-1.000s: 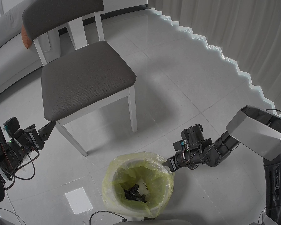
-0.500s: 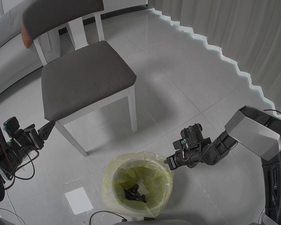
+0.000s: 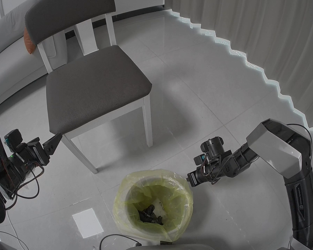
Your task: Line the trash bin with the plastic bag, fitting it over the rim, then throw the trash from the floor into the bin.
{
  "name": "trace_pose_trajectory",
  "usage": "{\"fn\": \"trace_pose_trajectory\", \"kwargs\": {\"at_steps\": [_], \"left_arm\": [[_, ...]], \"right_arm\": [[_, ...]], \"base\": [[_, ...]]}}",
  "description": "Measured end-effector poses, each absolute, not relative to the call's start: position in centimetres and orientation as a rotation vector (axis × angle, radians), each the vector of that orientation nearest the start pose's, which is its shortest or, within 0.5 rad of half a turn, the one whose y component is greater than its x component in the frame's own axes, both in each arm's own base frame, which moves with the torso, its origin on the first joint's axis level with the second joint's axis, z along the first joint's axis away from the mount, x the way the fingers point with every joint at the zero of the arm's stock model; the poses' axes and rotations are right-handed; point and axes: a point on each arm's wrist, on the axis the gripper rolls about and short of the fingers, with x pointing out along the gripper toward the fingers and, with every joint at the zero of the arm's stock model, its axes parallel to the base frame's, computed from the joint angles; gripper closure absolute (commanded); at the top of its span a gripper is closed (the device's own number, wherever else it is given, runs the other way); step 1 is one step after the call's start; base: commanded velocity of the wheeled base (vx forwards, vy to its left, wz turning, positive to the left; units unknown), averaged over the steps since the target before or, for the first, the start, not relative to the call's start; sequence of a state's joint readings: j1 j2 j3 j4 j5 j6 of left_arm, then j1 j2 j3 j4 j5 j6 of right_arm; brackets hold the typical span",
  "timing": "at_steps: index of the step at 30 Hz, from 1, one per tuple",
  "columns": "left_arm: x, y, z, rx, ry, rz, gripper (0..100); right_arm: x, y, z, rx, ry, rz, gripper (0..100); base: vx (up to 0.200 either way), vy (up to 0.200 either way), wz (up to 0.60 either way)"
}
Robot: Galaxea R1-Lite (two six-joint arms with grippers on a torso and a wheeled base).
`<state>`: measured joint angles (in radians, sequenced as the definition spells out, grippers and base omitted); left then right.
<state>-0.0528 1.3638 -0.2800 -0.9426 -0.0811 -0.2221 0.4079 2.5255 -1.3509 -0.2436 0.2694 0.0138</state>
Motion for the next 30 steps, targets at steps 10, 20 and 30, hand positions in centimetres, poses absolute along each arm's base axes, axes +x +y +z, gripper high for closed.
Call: {"fn": "trace_pose_trajectory", "kwargs": {"at_steps": [10,20,30], "left_arm": [[19.0,-1.8,15.0,-0.22,0.205,-0.144,0],[22.5,-4.3,10.7,-0.194,0.348,-0.208,0],[26.7,-7.3,2.7,-0.073,0.416,-0.284,0]], "right_arm": [[39.7,17.6,-3.5,-0.064,0.959,0.621,100],[37.4,15.7,2.8,-0.053,0.875,0.601,100],[32.3,12.8,10.2,-0.055,0.745,0.543,100]], "base": [[0.0,0.0,0.0],[0.0,0.0,0.0],[0.0,0.0,0.0]]}}
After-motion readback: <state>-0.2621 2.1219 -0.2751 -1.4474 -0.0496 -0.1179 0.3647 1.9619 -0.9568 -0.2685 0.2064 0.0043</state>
